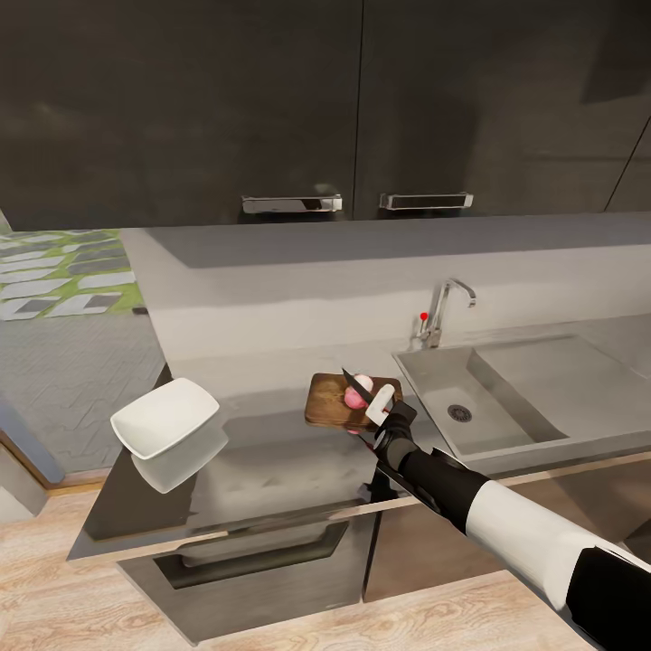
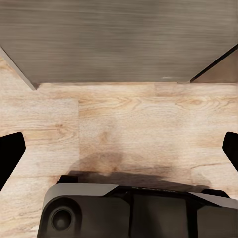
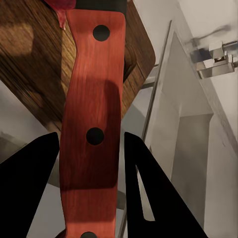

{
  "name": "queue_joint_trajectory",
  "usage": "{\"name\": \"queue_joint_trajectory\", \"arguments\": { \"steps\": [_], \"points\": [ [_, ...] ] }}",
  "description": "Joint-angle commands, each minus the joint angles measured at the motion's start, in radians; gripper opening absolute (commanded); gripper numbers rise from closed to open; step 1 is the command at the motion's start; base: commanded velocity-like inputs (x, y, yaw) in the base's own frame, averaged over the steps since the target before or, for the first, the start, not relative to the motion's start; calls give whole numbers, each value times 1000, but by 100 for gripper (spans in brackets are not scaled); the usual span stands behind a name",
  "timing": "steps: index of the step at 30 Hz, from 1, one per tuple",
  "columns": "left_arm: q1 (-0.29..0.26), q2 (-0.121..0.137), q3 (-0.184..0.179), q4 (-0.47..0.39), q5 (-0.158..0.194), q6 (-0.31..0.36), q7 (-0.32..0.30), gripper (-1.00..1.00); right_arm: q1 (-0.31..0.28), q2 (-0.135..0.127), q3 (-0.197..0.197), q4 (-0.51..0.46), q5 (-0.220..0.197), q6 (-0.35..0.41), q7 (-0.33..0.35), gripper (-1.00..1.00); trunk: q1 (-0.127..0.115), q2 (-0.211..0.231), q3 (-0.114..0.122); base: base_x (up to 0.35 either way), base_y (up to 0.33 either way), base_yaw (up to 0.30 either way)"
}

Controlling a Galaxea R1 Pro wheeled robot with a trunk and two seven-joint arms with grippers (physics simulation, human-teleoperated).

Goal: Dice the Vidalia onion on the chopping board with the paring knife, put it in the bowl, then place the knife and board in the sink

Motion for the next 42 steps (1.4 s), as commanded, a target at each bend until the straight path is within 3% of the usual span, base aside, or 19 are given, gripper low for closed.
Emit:
{"name": "queue_joint_trajectory", "arguments": {
  "steps": [1,42],
  "points": [
    [0,1,-3,-1,8,-3,6,100,-1,-1,6,2,-51,-3,-9,-100,1,-2,-2,0,0,0],
    [0,1,-3,-2,8,-3,6,100,-1,0,6,2,-53,-3,-9,-100,1,-2,-2,0,0,0]
  ]
}}
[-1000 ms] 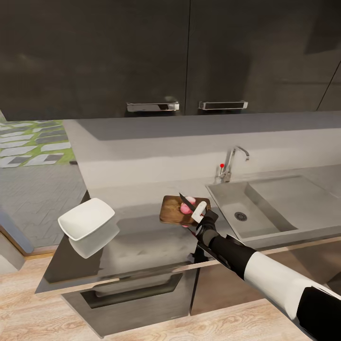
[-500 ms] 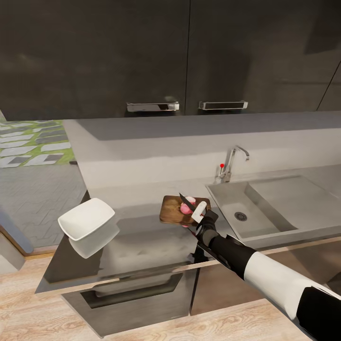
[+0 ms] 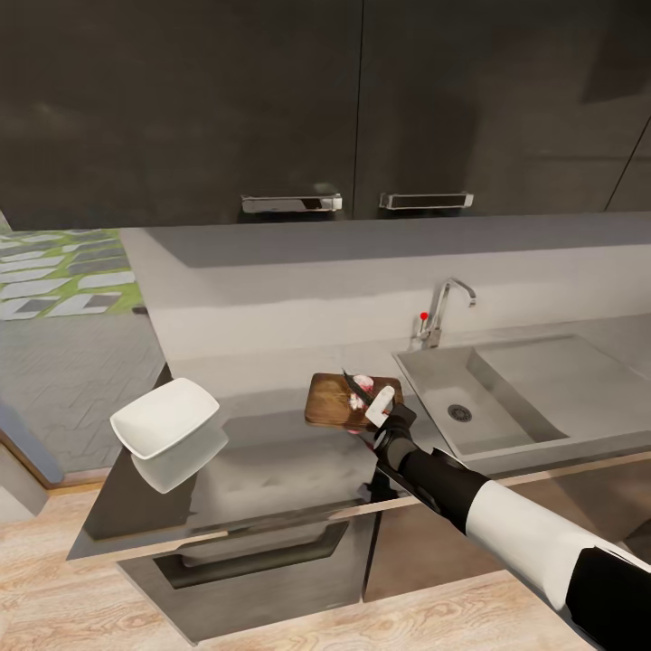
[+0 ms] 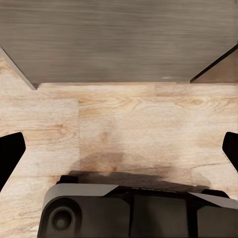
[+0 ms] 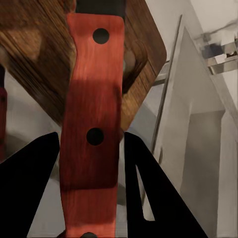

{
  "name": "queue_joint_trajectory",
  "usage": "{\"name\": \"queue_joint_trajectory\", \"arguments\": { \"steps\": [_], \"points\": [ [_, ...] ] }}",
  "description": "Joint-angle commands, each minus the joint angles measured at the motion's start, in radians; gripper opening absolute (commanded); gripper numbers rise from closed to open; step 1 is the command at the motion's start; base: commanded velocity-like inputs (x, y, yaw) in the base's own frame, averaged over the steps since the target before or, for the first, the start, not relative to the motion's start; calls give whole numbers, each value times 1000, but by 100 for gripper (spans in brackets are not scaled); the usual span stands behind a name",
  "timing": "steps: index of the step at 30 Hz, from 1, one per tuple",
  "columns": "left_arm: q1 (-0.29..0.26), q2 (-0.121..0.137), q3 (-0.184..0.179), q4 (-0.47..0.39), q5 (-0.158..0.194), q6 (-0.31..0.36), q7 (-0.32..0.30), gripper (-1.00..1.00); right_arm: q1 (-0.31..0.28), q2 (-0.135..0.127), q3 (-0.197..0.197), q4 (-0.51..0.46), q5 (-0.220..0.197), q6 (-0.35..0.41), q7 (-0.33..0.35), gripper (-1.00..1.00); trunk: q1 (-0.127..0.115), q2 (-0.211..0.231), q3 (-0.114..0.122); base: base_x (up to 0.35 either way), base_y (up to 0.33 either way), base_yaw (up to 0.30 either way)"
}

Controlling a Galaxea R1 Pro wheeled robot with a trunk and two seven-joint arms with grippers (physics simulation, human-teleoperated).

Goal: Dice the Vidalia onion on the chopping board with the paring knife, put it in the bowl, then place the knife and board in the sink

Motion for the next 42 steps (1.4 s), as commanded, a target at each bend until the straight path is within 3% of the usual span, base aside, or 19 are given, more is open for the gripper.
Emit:
{"name": "queue_joint_trajectory", "arguments": {
  "steps": [1,13,17,19,28,42],
  "points": [
    [0,1,-3,-1,8,-3,6,100,-2,-1,6,-2,-10,5,-8,-100,1,-2,-2,0,0,0],
    [0,1,-3,0,8,-3,6,100,-2,-3,-2,-9,-8,2,-12,-100,1,-2,-6,6,-3,0],
    [0,1,-3,0,8,-3,7,100,-2,-5,-88,-16,-8,-31,-13,-100,1,-2,-6,136,-89,0],
    [0,1,-3,0,8,-3,7,100,-2,-5,-111,-17,-7,-44,-14,-100,1,-2,-6,53,-31,0],
    [0,1,-3,-1,8,-3,7,100,-2,0,-114,-14,-9,-44,-13,-100,1,-2,-8,4,-2,0],
    [0,1,-3,-1,8,-3,7,100,-2,2,-114,-5,-10,-41,-13,-100,1,-2,-30,0,0,0]
  ]
}}
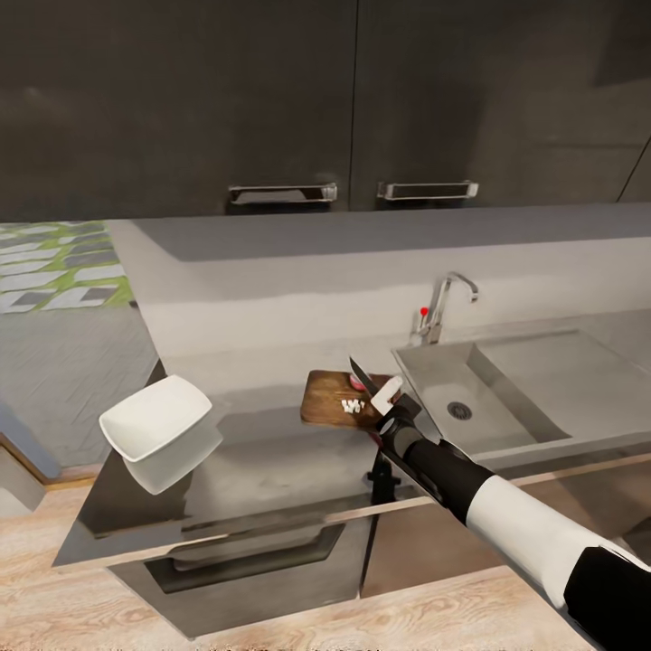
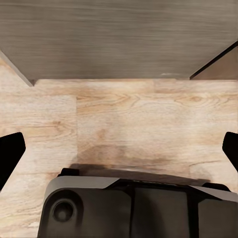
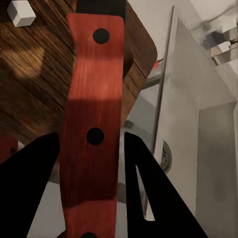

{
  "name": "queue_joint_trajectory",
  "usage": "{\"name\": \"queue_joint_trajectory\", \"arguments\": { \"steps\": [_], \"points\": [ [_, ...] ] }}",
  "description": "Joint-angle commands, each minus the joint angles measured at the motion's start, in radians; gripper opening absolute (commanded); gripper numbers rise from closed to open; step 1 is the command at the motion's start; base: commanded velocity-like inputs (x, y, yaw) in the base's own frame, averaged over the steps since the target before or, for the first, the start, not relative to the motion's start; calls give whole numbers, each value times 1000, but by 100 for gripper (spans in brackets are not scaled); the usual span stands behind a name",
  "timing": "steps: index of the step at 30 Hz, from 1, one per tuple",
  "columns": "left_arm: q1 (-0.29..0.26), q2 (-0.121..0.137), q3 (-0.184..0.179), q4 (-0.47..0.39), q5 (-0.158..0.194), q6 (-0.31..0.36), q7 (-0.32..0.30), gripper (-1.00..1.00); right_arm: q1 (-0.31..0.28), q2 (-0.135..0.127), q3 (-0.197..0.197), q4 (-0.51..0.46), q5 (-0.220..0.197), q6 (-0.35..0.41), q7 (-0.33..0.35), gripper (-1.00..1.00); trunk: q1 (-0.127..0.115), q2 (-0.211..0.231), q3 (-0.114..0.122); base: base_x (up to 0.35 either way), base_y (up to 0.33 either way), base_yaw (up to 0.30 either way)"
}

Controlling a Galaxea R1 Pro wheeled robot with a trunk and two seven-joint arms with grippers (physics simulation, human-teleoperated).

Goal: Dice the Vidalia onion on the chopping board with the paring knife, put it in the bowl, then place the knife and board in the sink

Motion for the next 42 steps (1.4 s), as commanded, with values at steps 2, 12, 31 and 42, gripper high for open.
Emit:
{"name": "queue_joint_trajectory", "arguments": {
  "steps": [2,12,31,42],
  "points": [
    [0,1,-3,-2,8,-3,6,100,-2,-1,6,-2,-10,5,-9,-100,1,-2,-5,0,0,0],
    [0,1,-3,-4,8,-3,6,100,-2,0,7,0,-10,5,-8,-100,1,-2,-21,0,0,0],
    [0,1,-3,-4,8,-3,6,100,-2,-4,1,-18,-12,0,-7,-100,1,-2,-34,3,0,0],
    [0,1,-3,0,8,-3,7,100,-2,-95,-459,-132,-16,-1,287,-100,1,-2,-34,0,0,0]
  ]
}}
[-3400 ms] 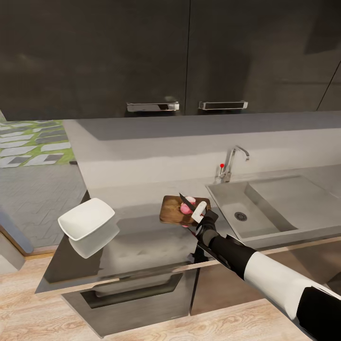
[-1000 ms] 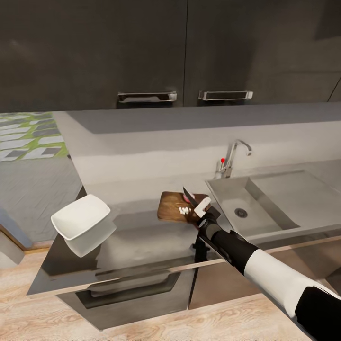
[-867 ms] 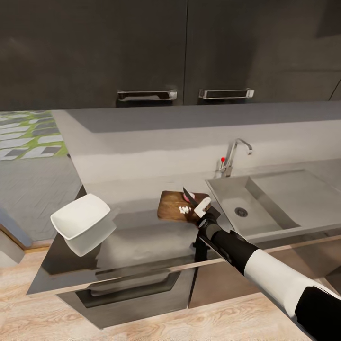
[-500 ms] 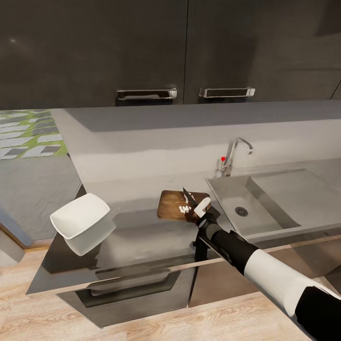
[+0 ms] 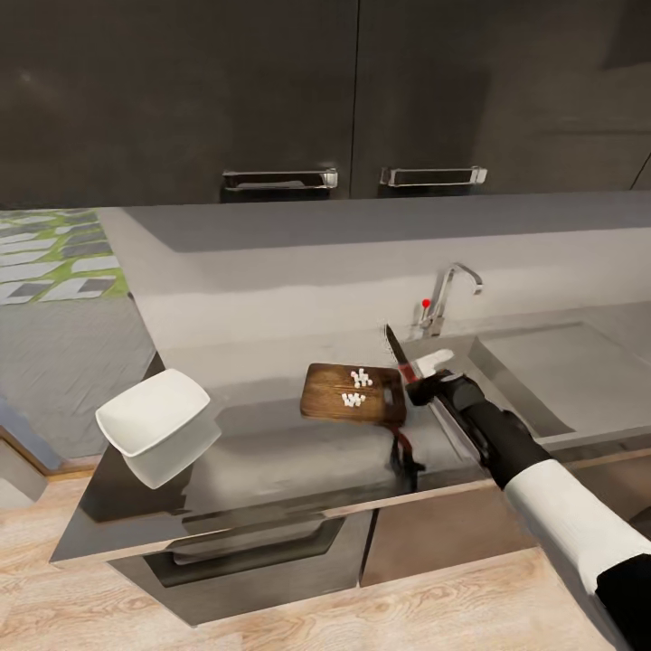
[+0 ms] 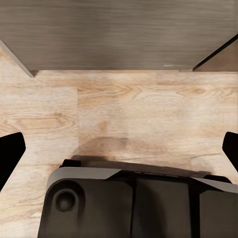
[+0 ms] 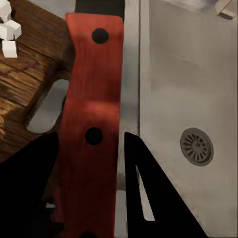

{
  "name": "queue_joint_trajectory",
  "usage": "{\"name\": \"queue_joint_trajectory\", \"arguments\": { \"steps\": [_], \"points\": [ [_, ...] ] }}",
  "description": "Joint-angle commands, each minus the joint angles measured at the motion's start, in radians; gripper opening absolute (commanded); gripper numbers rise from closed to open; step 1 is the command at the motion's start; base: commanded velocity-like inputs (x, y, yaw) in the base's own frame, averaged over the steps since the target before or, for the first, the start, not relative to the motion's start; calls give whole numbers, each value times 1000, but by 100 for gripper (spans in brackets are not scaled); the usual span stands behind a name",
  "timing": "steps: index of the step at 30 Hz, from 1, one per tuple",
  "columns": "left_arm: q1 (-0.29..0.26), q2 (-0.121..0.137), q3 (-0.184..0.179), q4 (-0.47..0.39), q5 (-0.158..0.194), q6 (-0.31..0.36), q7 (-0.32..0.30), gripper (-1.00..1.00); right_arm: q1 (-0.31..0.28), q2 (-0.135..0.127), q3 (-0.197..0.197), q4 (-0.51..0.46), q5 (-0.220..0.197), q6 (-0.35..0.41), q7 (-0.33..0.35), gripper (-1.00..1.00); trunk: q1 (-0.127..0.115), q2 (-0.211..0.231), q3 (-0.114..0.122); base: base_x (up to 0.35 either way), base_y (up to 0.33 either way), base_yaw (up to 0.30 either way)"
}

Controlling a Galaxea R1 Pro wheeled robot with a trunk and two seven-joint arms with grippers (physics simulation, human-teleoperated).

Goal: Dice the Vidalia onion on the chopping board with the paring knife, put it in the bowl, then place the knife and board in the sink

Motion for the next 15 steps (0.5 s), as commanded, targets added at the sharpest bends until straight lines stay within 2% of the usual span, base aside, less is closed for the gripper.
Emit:
{"name": "queue_joint_trajectory", "arguments": {
  "steps": [1,3,5,9,15],
  "points": [
    [0,0,-3,-1,8,-3,6,100,-1,-29,-33,-6,-12,4,84,-100,1,-2,-2,0,0,0],
    [0,0,-3,-1,8,-3,6,100,-1,-68,-98,-10,-8,4,255,-100,1,-2,-2,0,0,0],
    [0,0,-3,0,8,-3,6,100,-1,-92,-119,-4,-3,2,353,-100,1,-2,-2,0,0,0],
    [0,0,-3,7,8,-3,6,100,-1,-106,-126,2,0,-20,389,-100,1,-2,-2,0,0,0],
    [0,-4,-3,9,8,-3,6,100,-1,-99,-127,10,0,-25,376,-100,1,-2,-2,124,-91,0]
  ]
}}
